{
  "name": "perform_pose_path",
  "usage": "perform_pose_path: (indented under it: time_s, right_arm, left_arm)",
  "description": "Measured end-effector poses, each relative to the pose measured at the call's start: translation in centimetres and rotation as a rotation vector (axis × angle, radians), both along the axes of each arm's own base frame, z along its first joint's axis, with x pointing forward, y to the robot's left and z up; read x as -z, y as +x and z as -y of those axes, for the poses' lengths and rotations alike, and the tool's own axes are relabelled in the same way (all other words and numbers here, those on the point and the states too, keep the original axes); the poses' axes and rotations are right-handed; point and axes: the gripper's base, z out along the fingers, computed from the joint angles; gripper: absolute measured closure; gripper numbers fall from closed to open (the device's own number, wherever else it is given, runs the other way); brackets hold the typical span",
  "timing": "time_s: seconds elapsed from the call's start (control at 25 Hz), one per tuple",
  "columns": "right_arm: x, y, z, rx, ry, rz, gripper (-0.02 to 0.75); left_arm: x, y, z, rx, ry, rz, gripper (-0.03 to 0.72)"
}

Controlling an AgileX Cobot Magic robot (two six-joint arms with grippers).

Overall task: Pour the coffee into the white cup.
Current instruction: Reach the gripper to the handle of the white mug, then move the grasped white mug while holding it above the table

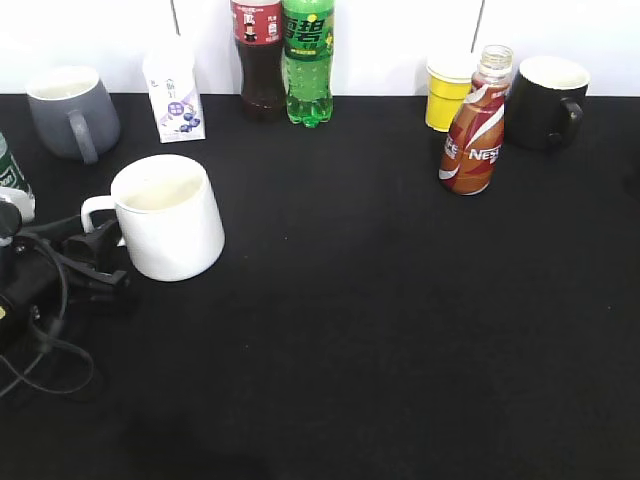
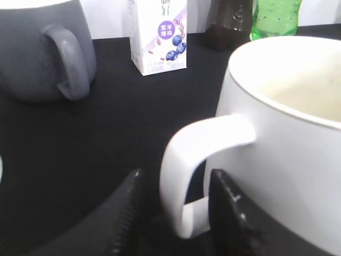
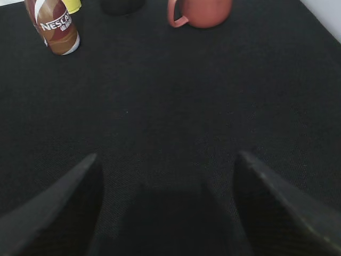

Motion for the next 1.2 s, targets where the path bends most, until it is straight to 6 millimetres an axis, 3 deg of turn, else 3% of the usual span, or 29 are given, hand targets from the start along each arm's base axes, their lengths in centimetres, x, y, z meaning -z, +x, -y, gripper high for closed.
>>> perform_pose_path:
  time_s: [0.2, 0.28, 0.32, 0.4, 0.44, 0.6, 0.76, 0.84, 0.96, 1.2]
  right_arm:
    - [0.0, 0.0, 0.0, 0.000, 0.000, 0.000, 0.162]
    - [0.0, 0.0, 0.0, 0.000, 0.000, 0.000, 0.162]
    - [0.0, 0.0, 0.0, 0.000, 0.000, 0.000, 0.162]
    - [0.0, 0.0, 0.0, 0.000, 0.000, 0.000, 0.162]
    - [0.0, 0.0, 0.0, 0.000, 0.000, 0.000, 0.162]
    - [0.0, 0.0, 0.0, 0.000, 0.000, 0.000, 0.162]
    - [0.0, 0.0, 0.0, 0.000, 0.000, 0.000, 0.162]
    - [0.0, 0.0, 0.0, 0.000, 0.000, 0.000, 0.162]
    - [0.0, 0.0, 0.0, 0.000, 0.000, 0.000, 0.162]
    - [0.0, 0.0, 0.0, -0.002, 0.002, 0.000, 0.162]
  left_arm:
    - [-0.5, 2.4, 0.7, -0.038, -0.026, 0.036, 0.374]
    - [0.2, 4.0, 0.8, -0.045, -0.024, 0.038, 0.377]
    - [0.5, 4.8, 0.8, -0.033, -0.023, 0.049, 0.405]
    - [0.5, 5.7, 1.1, 0.006, -0.021, 0.069, 0.574]
    - [0.4, 5.8, 1.1, 0.006, -0.022, 0.073, 0.604]
    - [-0.3, 5.6, 1.6, 0.078, -0.009, 0.077, 0.610]
    - [-4.9, 4.4, 2.8, 0.245, -0.001, 0.222, 0.616]
    - [-6.3, 4.1, 3.3, 0.301, -0.032, 0.264, 0.617]
    - [-6.7, 4.2, 4.7, 0.439, -0.041, 0.244, 0.617]
    - [-6.7, 4.3, 5.5, 0.514, -0.060, 0.196, 0.617]
